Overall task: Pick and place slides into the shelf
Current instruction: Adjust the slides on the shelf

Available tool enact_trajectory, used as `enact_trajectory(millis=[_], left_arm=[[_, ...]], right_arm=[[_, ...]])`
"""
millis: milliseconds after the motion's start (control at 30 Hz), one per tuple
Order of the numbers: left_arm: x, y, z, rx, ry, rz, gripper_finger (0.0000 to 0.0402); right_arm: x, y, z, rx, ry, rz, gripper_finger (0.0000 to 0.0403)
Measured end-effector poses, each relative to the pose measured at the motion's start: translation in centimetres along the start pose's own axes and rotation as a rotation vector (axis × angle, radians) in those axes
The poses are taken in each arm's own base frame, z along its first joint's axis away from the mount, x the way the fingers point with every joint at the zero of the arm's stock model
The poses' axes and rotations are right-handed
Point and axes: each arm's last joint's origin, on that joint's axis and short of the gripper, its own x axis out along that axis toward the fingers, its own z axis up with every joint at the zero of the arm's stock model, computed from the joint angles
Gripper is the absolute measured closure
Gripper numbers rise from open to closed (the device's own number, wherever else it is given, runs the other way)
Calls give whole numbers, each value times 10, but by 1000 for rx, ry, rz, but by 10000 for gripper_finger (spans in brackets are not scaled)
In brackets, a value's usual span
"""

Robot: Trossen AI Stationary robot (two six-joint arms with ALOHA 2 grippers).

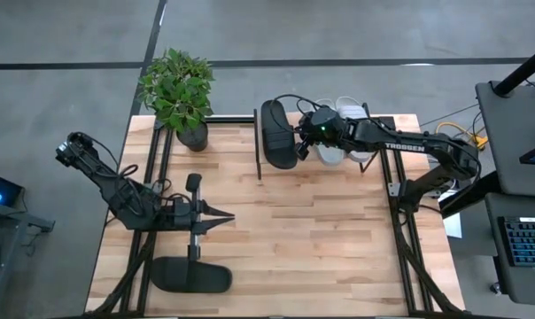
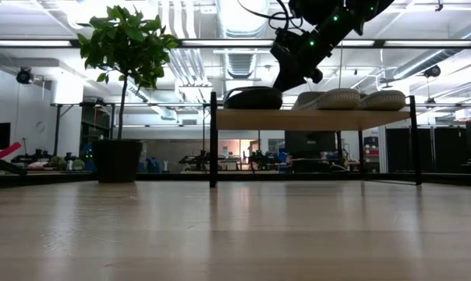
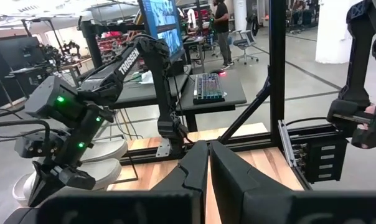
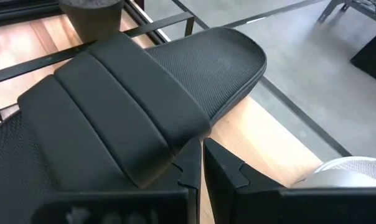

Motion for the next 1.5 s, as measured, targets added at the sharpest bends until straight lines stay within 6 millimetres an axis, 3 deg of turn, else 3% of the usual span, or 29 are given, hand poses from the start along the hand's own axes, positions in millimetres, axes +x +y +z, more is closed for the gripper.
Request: enact_trajectory(millis=[533, 800, 1500], left_arm=[[-1, -2, 0, 0, 0, 0, 398], [0, -4, -2, 5, 6, -2, 398], [1, -5, -4, 21, 26, -4, 398]], right_arm=[[1, -2, -7, 34, 50, -55, 394], [13, 2, -15, 62, 95, -60, 394], [15, 9, -7, 84, 44, 19, 394]])
